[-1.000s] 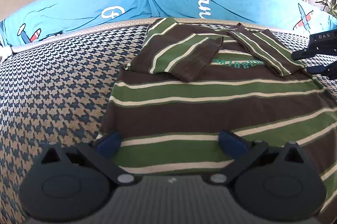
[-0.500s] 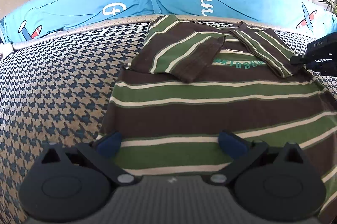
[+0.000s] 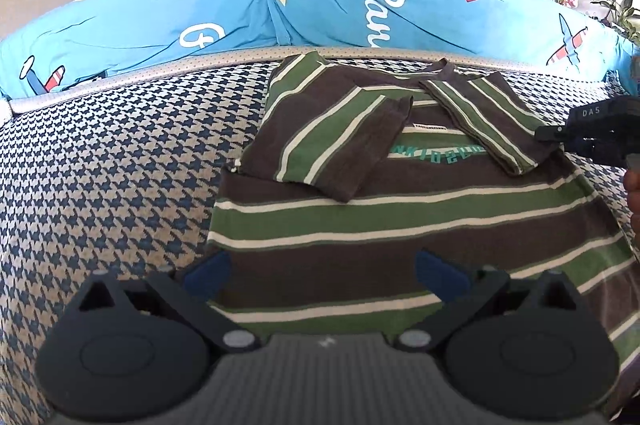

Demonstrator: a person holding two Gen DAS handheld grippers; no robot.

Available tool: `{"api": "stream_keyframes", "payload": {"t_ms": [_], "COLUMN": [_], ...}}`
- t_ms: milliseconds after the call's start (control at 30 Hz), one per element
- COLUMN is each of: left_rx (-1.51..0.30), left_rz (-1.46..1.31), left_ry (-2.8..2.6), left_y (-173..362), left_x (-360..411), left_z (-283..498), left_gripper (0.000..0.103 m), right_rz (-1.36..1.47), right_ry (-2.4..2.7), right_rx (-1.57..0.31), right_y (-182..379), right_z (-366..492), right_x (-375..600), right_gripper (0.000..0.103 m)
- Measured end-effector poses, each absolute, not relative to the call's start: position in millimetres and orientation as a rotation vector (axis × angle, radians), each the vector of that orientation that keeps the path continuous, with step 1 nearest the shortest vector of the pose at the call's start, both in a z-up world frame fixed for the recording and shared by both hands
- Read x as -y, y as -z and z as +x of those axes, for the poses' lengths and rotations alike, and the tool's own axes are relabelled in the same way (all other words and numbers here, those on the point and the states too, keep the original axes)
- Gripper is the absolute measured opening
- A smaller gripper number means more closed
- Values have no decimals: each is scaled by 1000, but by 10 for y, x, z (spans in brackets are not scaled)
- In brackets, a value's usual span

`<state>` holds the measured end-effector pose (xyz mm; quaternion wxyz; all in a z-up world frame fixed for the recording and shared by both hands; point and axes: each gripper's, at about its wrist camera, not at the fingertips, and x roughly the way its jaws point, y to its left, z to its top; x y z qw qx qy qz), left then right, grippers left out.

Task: Fold clothes
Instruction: 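Lift the grasped edge and fold the shirt lengthwise over itself with the right gripper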

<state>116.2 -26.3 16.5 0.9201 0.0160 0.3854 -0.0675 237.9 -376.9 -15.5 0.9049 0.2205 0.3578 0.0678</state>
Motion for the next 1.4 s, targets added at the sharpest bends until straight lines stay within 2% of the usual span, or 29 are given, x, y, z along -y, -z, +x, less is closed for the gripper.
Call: {"api": "stream_keyframes", "payload": {"t_ms": [267, 467, 533, 767, 1400], "left_rx": [-793, -777, -793, -805, -824], "left_rz": [50, -1, -32, -61, -64], "left_ry": [202, 192, 197, 182, 130], "left_y": [-362, -324, -290, -260, -215], "left_x": [193, 126, 113, 66, -12], "left_z": [1363, 1432, 1455, 1490, 1477], "left_gripper": [103, 103, 103, 103, 103], "right_rz": [466, 431, 423, 411, 400], "right_ry": [-148, -149, -147, -145, -208], "right_rx": [-743, -714, -703, -697, -645], "right_y": [220, 239, 242, 239, 24], "right_z": [2381, 2386, 2392, 2422, 2370], "right_x": [3777, 3713, 3695, 3619, 3318], "right_gripper": [36, 36, 36, 17, 16]}}
